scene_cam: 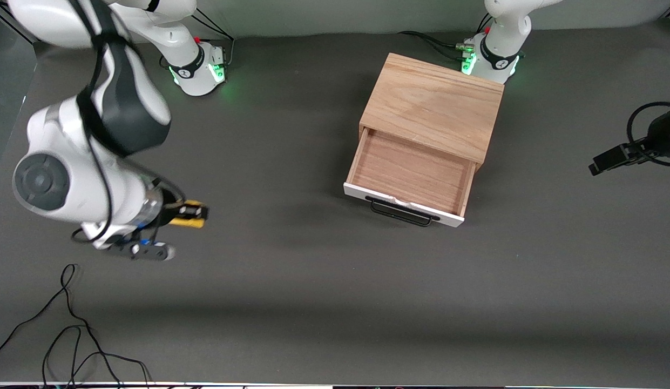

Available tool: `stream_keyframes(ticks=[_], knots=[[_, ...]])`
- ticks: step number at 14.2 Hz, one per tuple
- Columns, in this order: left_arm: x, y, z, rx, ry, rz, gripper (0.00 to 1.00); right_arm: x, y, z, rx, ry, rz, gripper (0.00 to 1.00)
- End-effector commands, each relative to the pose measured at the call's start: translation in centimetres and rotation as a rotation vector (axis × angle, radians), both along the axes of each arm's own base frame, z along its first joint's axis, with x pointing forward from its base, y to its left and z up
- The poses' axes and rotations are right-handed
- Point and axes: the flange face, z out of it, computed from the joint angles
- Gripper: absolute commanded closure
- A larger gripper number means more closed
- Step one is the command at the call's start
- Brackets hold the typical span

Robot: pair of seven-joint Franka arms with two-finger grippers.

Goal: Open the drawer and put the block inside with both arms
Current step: 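Lift the yellow cube with the right gripper and carry it over the drawer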

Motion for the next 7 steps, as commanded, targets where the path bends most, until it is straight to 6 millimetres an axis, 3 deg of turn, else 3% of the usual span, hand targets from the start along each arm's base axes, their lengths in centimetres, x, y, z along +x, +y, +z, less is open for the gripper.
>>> stream_keyframes(ticks=[1,3,5,7], knots=[[-0.7,-1.4,0.8,-0.005,-0.042,-0.111,0.00,-1.7,4.5,3.9,0.031,-0.007,-0.092,0.90],[-0.9,-2.4,1.3,0.007,-0.050,-0.163,0.00,-3.7,9.4,5.3,0.044,-0.020,-0.155,0.90],[-1.1,-2.6,1.6,0.007,-0.046,-0.175,0.00,-6.1,14.5,5.3,0.046,-0.028,-0.180,0.90],[-1.2,-3.0,2.3,0.007,-0.056,-0.197,0.00,-7.8,19.3,3.9,0.055,-0.044,-0.187,0.90]])
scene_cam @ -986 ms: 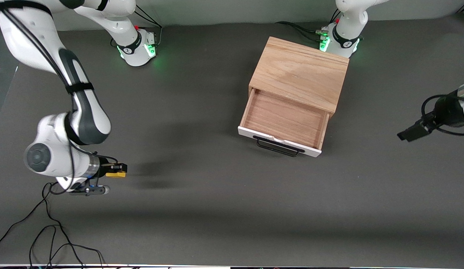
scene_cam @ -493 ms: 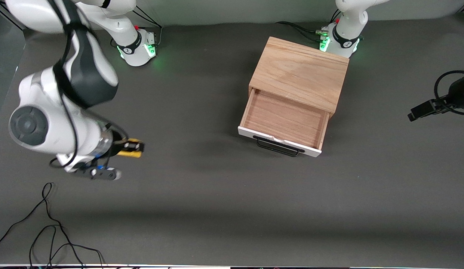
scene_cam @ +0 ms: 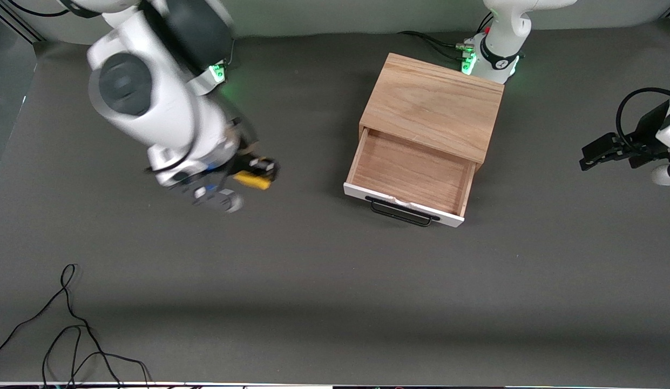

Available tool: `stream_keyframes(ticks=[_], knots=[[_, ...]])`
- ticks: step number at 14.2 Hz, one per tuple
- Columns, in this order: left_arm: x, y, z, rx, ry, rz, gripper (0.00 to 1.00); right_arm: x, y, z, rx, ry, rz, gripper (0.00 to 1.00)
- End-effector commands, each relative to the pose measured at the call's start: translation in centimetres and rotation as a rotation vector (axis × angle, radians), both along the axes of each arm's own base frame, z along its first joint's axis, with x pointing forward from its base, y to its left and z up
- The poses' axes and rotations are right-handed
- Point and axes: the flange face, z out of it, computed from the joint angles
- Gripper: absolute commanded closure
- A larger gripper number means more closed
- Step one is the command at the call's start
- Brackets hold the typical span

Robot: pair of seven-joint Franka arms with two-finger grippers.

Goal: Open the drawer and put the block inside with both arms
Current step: 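Lift the yellow cube with the right gripper and carry it over the drawer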

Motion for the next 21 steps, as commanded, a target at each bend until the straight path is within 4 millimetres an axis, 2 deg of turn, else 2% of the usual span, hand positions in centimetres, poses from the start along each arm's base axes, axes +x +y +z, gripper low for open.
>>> stream_keyframes(ticks=[1,4,5,6,8,10,12,14,18,21], knots=[[-1.2,0.0,1.4,0.001,-0.018,-0.051,0.00,-1.5,6.2,-1.7,0.035,-0.027,-0.030,0.90],[-1.7,-0.1,1.1,0.018,0.000,-0.087,0.00,-3.4,12.9,-5.7,0.047,-0.097,-0.062,0.90],[-1.8,-1.5,0.9,0.043,0.004,-0.118,0.00,-4.1,15.1,-7.2,0.063,-0.117,-0.086,0.90],[-1.7,-1.8,0.8,0.050,0.006,-0.126,0.00,-4.9,17.3,-8.9,0.072,-0.141,-0.097,0.90],[-1.7,-1.6,0.8,0.050,0.007,-0.127,0.00,-5.6,19.6,-11.6,0.080,-0.176,-0.108,0.90],[-1.7,-1.6,0.9,0.050,0.005,-0.133,0.00,-7.2,22.3,-14.9,0.082,-0.184,-0.088,0.90],[-1.8,-1.3,1.0,0.049,0.004,-0.130,0.00,-8.1,23.6,-17.3,0.059,-0.192,-0.089,0.90],[-1.9,-0.8,1.0,0.049,0.010,-0.121,0.00,-10.3,25.4,-19.5,0.036,-0.173,-0.076,0.90],[-2.0,-1.0,1.0,0.049,0.012,-0.123,0.00,-11.4,26.2,-25.0,-0.037,-0.156,-0.077,0.89],[-2.0,-0.9,0.9,0.049,0.016,-0.121,0.00,-11.5,26.2,-26.2,-0.050,-0.148,-0.075,0.85]])
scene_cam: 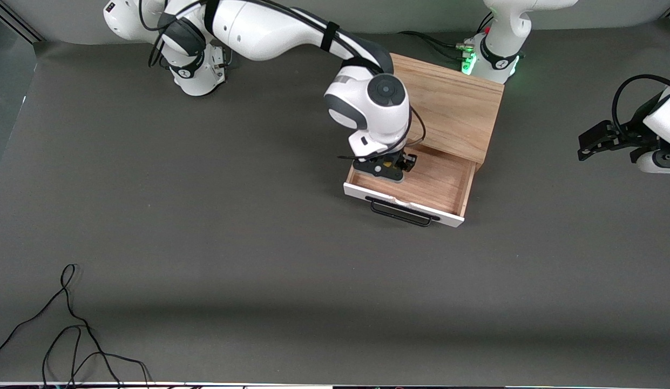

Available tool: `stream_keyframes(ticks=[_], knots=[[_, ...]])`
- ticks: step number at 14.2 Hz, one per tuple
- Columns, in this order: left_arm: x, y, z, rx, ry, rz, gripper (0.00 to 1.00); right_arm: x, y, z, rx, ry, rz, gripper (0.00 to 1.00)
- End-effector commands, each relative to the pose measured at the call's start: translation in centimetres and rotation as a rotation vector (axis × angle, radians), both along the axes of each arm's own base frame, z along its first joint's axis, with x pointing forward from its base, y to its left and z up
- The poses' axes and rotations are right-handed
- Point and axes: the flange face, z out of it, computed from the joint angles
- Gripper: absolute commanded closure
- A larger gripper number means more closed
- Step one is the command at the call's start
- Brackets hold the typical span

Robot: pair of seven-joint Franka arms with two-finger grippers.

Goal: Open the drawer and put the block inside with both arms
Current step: 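Lower the cube into the drawer and open the right gripper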

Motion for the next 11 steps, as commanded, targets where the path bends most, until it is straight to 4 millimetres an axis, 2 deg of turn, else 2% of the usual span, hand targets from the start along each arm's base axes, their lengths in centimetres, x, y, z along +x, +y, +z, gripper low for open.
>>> stream_keyframes(ticks=[1,3,4,5,6,7,11], knots=[[-1.1,0.1,0.4,0.015,0.009,-0.017,0.00,0.2,0.4,-0.2,-0.005,-0.024,-0.021,0.81],[-1.2,0.2,0.3,0.017,0.018,-0.017,0.00,0.3,0.6,0.0,0.012,-0.035,-0.022,0.77],[-1.2,0.2,0.3,0.017,0.020,-0.017,0.00,0.3,0.6,0.0,0.012,-0.034,-0.023,0.70],[-1.2,0.1,0.4,0.017,0.020,-0.017,0.00,-0.7,1.3,0.0,0.009,-0.039,-0.007,0.49],[-1.2,0.2,0.5,0.017,0.020,-0.017,0.00,-1.3,1.7,0.2,-0.001,-0.060,0.005,0.07],[-1.3,0.2,0.4,0.017,0.023,-0.017,0.00,-1.2,1.7,0.4,-0.016,-0.094,0.009,0.00],[-1.2,0.2,0.1,0.016,0.038,-0.017,0.00,-1.0,1.8,2.5,0.006,-0.115,-0.010,0.00]])
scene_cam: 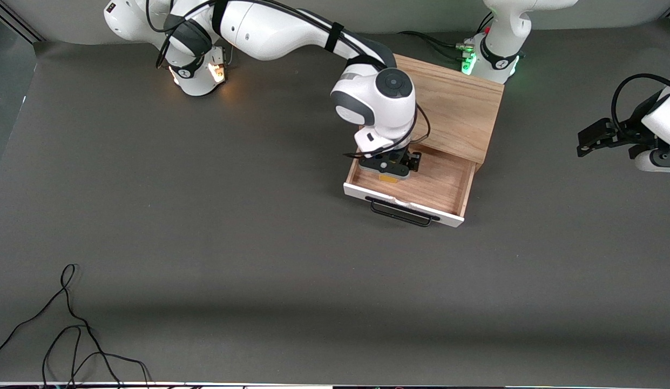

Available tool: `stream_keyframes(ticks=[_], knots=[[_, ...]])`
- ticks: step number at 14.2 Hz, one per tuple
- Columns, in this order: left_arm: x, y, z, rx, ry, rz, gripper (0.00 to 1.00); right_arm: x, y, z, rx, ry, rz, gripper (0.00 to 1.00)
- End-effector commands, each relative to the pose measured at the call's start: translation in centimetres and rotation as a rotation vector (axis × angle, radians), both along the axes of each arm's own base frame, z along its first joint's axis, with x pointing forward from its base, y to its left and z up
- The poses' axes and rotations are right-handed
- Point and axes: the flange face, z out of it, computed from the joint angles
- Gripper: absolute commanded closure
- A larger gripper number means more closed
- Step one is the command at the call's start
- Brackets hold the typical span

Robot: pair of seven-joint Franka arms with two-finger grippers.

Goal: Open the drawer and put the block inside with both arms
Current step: 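Lower the cube into the drawer and open the right gripper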

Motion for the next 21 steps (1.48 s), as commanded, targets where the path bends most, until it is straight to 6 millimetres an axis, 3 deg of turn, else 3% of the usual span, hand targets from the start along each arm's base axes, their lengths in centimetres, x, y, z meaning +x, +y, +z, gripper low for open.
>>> stream_keyframes(ticks=[1,4,7,9,12,15,21], knots=[[-0.8,0.0,0.4,0.014,0.003,-0.020,0.00,0.8,-0.3,3.2,0.015,-0.042,-0.024,0.00],[-0.8,-0.1,0.6,0.013,0.000,-0.022,0.00,3.3,-2.9,8.6,0.029,-0.072,-0.025,0.00],[-0.9,-0.1,0.9,0.010,-0.005,-0.020,0.00,7.8,-9.1,14.1,-0.005,-0.068,0.070,0.00],[-0.9,-0.2,0.9,0.004,-0.006,-0.020,0.00,11.7,-15.4,18.8,0.063,-0.025,0.062,0.00],[-0.9,-0.2,0.9,0.004,-0.003,-0.020,0.00,14.5,-25.0,23.4,0.064,-0.029,0.023,0.00],[-0.9,-0.2,0.9,0.004,-0.003,-0.020,0.00,14.5,-33.2,26.5,0.037,-0.050,0.029,0.00],[-0.9,-0.2,0.5,0.006,0.003,-0.020,0.00,11.0,-51.1,27.8,-0.031,-0.049,0.085,0.00]])
